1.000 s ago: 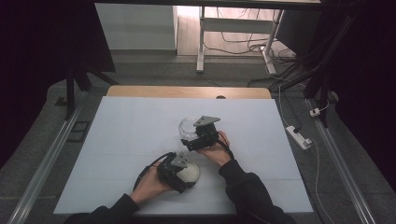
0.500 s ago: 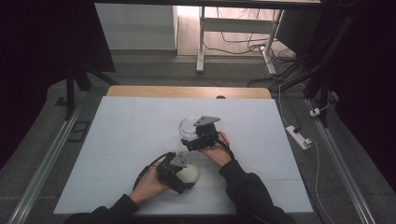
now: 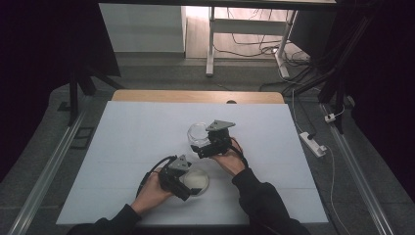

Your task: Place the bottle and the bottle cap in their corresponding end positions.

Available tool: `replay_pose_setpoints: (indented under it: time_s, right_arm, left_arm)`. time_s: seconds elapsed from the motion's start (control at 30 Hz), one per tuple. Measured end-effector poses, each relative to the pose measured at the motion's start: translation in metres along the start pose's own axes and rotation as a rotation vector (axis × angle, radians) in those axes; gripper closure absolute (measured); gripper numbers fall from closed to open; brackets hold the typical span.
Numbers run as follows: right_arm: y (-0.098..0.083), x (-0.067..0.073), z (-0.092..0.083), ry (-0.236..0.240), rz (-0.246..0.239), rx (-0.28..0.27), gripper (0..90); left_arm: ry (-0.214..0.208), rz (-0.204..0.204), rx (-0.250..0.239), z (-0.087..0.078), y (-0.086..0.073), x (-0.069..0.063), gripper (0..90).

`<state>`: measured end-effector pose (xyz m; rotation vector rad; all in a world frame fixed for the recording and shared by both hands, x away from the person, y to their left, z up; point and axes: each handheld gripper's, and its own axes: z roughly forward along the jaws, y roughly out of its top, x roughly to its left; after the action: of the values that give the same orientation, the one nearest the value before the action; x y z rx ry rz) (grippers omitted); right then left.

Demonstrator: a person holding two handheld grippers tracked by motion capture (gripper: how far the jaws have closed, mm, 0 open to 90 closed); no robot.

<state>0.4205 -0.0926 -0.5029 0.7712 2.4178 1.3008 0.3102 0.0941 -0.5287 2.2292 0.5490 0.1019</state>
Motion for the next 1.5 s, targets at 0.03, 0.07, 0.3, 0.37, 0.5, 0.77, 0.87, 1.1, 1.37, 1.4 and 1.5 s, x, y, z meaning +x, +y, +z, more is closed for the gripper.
replay_pose_setpoints:
  time_s: [0.03,0.07,0.3,0.37,0.5,0.77,0.87,1.1,1.37,1.4,1.5]
  right_arm:
    - [0.000,0.000,-0.001,0.002,0.000,0.002,0.0]
    - [0.000,0.000,-0.001,0.003,-0.001,0.003,0.0]
    - [-0.002,0.003,-0.007,0.004,0.003,0.004,0.0]
    - [-0.002,0.003,-0.009,0.005,0.008,0.003,0.0]
    - [-0.003,0.003,-0.016,0.007,0.012,0.011,0.0]
    - [-0.004,0.003,-0.031,0.015,0.020,0.008,0.0]
    - [-0.004,0.004,-0.036,0.021,0.027,-0.003,0.0]
    - [-0.007,0.012,-0.045,0.027,0.006,0.010,0.0]
    - [-0.009,0.021,-0.062,0.031,-0.009,0.003,0.0]
    - [-0.010,0.022,-0.064,0.030,-0.009,0.001,0.0]
    - [-0.011,0.025,-0.070,0.031,-0.007,-0.002,0.0]
  left_arm:
    - [0.001,-0.005,-0.006,-0.002,0.000,0.000,0.0]
    - [0.000,-0.007,-0.014,-0.004,0.000,0.001,0.0]
    - [0.007,-0.028,-0.050,-0.019,-0.002,0.003,0.0]
    - [0.009,-0.036,-0.056,-0.023,-0.002,0.004,0.0]
    - [0.014,-0.050,-0.072,-0.032,-0.004,0.005,0.0]
    - [0.024,-0.075,-0.102,-0.047,-0.007,0.009,0.0]
    - [0.022,-0.082,-0.102,-0.051,-0.008,0.009,0.0]
    - [0.042,-0.104,-0.104,-0.061,-0.011,0.007,0.0]
    - [0.063,-0.125,-0.132,-0.077,-0.018,0.006,0.0]
    - [0.066,-0.129,-0.134,-0.079,-0.019,0.005,0.0]
    - [0.073,-0.136,-0.147,-0.085,-0.022,0.005,0.0]
